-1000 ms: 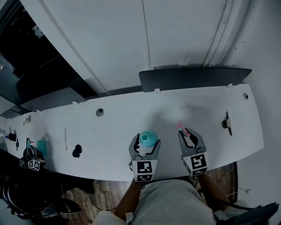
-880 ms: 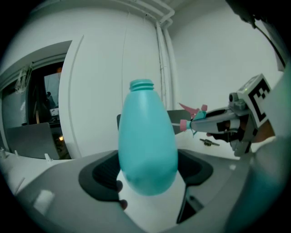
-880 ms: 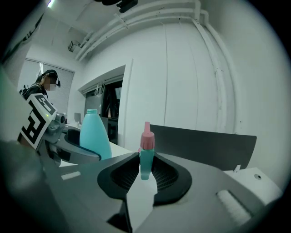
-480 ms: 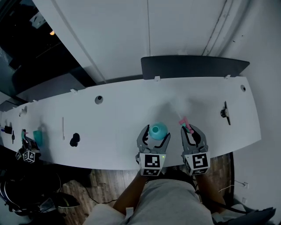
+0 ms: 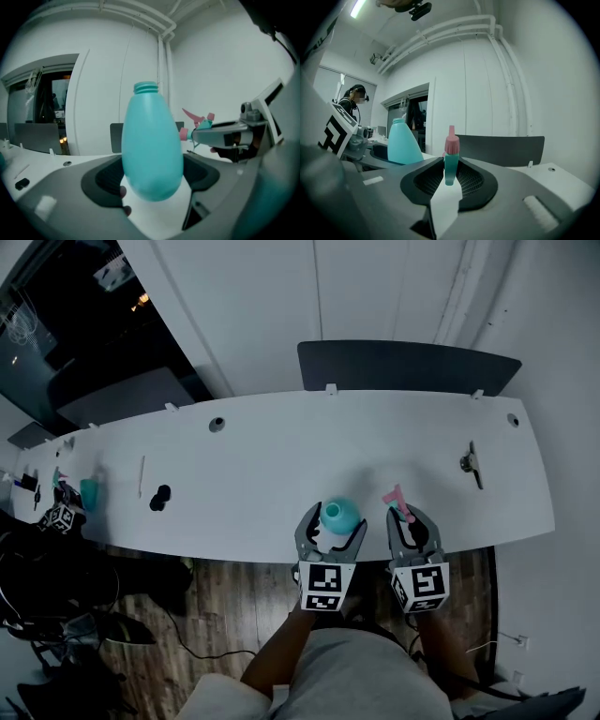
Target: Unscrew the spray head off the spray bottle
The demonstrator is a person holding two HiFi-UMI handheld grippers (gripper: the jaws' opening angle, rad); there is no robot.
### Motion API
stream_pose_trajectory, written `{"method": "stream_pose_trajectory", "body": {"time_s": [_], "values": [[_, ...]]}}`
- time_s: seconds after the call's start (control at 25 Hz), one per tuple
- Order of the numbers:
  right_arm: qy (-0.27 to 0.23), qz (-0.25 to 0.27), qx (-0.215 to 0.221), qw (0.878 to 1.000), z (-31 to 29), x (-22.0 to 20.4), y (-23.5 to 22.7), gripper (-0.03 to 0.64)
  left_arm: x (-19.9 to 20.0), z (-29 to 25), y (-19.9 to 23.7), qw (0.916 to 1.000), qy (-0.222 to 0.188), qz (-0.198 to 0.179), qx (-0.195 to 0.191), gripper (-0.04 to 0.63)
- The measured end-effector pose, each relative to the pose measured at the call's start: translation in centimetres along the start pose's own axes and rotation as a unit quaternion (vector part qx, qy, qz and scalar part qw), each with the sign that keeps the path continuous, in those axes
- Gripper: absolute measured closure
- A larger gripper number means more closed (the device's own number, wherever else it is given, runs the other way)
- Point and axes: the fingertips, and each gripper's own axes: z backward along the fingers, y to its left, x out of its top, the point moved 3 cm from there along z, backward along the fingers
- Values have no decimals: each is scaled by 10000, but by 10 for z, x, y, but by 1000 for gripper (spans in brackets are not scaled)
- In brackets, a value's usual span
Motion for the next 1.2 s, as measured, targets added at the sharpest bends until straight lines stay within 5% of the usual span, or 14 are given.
{"method": "stream_pose_trajectory", "body": {"time_s": [0.48, 1.2], "values": [[-192, -244, -118, 9994, 117, -12, 3, 529, -12, 107, -49, 9995, -64, -80, 314, 212], [-554, -138, -231, 9981, 132, 14, 88, 532, -19, 169, -7, 9996, -140, -194, 169, 212]]}}
